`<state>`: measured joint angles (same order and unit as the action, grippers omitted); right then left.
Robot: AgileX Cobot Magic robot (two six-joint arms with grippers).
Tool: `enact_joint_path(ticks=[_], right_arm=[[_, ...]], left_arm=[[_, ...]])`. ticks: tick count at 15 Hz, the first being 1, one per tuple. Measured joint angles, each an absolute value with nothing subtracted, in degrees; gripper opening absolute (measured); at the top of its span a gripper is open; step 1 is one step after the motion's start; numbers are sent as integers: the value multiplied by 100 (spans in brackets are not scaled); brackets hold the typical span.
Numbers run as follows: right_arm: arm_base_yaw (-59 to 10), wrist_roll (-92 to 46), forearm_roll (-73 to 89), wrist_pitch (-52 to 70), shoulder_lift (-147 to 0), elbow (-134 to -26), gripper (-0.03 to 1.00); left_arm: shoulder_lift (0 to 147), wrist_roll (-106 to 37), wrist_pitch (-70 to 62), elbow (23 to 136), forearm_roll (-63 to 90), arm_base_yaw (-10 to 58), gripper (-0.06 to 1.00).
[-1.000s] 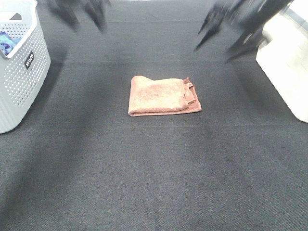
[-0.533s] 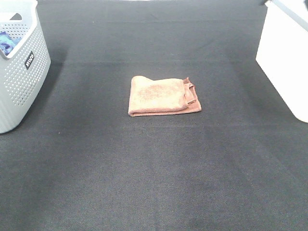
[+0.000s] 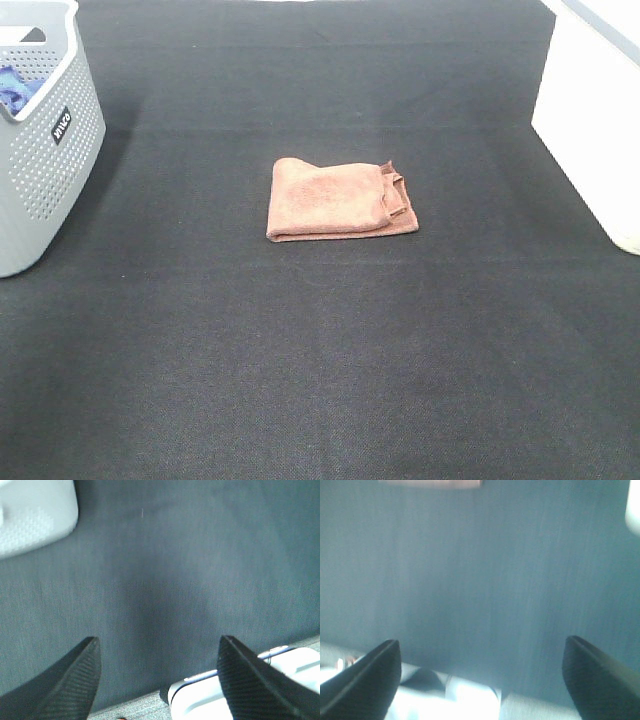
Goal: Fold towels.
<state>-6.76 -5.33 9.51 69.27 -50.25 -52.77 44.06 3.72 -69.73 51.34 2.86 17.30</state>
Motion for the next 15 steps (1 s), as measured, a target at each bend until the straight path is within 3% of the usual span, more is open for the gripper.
enact_joint_path(ticks=[3,5,8,15], right_arm=[[-676,-533,934,6795,-3369,-3713,82],[-676,-533,825,6692,-2481,-3231,82],[-676,-544,699,6303,-1478,-3037,82],[-676,-642,653,6131,-1077,-2928,82]], left_arm=[[2767,40,-6990,4102,367,1730,64],[1730,-292,-6933,3570,487,1730,64],[1014,-607,-6452,3094,733,1730,64],[957,-848,-6102,2871,854,1730,64]])
